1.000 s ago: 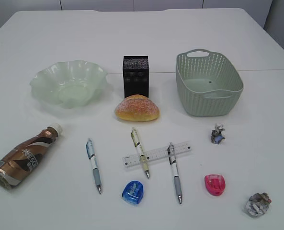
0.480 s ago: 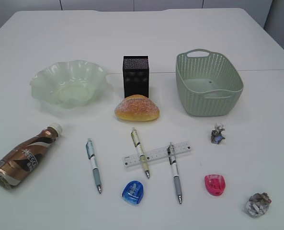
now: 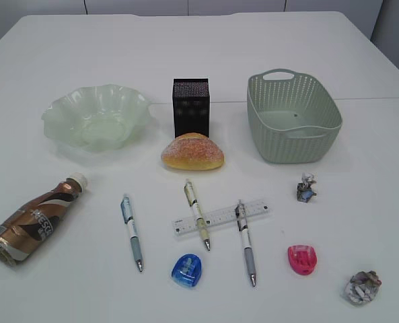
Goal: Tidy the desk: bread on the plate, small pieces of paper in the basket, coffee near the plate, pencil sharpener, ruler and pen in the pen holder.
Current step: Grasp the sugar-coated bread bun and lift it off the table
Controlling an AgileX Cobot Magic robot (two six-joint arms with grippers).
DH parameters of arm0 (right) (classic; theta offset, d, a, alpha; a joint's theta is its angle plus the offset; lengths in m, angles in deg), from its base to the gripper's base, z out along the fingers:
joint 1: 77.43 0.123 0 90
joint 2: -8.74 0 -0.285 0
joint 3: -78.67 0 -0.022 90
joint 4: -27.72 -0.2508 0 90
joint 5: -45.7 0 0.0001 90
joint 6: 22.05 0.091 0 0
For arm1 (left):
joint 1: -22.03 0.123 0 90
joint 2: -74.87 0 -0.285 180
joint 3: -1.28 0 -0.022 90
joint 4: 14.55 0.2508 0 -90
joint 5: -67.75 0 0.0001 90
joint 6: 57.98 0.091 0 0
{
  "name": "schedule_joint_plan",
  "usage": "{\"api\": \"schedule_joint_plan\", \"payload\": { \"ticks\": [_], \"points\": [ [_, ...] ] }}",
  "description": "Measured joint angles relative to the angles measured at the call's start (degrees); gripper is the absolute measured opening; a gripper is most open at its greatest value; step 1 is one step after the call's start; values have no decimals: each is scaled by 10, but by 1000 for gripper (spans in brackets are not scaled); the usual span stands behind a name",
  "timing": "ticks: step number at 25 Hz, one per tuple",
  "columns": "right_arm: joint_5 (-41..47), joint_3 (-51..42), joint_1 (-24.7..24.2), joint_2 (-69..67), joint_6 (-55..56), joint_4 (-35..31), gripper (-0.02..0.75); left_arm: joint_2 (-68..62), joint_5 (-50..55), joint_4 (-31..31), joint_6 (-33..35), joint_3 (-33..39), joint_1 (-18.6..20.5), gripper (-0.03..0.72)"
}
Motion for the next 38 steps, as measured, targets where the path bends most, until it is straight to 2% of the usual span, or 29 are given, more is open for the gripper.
{"api": "schedule_joint_plan", "payload": {
  "ticks": [5,12,15,19,21,23,29,33,35,38],
  "points": [
    [0,0,0,0,22,1,365,-102,51,0,0,-106,0,239],
    [0,15,0,-6,103,24,365,-331,66,-4,0,-310,0,239],
    [-5,39,0,-71,124,26,365,-417,66,-37,0,-383,0,239],
    [-13,95,0,-212,141,26,365,-522,66,-124,33,-445,-14,239],
    [-16,131,0,-286,147,26,365,-571,66,-147,60,-469,-41,239],
    [-20,165,0,-347,157,22,365,-627,66,-142,84,-490,-72,239],
    [-15,257,0,-496,168,-1,365,-772,62,-49,99,-568,-186,260],
    [-1,310,0,-573,171,-4,365,-877,60,-9,99,-614,-241,369],
    [2,339,0,-607,171,-4,365,-929,58,-7,100,-636,-255,454],
    [6,385,0,-645,172,-6,365,-1000,53,-4,105,-663,-261,518]
  ]
}}
